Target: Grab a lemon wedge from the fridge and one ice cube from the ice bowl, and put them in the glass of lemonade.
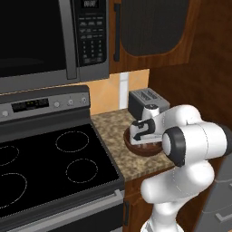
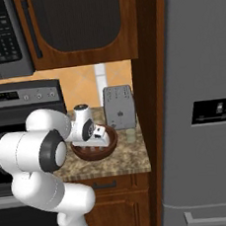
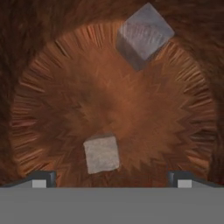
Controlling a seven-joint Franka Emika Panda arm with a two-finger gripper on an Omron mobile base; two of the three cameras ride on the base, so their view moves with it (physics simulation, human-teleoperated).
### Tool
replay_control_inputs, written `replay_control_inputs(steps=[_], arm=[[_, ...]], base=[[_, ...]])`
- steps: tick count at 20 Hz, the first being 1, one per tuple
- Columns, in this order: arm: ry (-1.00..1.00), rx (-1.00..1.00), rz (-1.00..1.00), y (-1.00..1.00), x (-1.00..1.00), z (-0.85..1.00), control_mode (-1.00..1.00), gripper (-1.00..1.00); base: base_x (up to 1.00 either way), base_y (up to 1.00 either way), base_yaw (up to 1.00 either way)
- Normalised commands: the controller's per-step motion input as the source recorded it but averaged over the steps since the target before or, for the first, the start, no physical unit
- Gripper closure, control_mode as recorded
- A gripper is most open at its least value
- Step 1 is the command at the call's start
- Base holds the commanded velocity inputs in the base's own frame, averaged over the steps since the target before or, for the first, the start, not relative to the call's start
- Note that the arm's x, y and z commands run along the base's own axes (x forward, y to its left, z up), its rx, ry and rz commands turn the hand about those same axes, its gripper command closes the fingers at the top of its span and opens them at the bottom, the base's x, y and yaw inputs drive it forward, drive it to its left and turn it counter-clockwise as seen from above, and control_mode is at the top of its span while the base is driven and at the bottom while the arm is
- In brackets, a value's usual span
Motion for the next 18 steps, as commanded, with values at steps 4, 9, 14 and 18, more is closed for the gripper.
replay_control_inputs(steps=[4,9,14,18], arm=[[0.00,0.00,0.00,0.00,0.00,0.00,-1.00,-1.00],[0.00,0.00,0.00,0.00,0.08,0.00,-1.00,-1.00],[0.01,0.00,0.00,0.00,0.10,0.00,-1.00,-1.00],[0.00,0.00,0.00,0.00,0.00,0.00,-1.00,-1.00]], base=[[0.00,0.00,0.00],[0.00,0.00,0.00],[0.00,0.00,0.00],[0.00,0.00,0.00]])
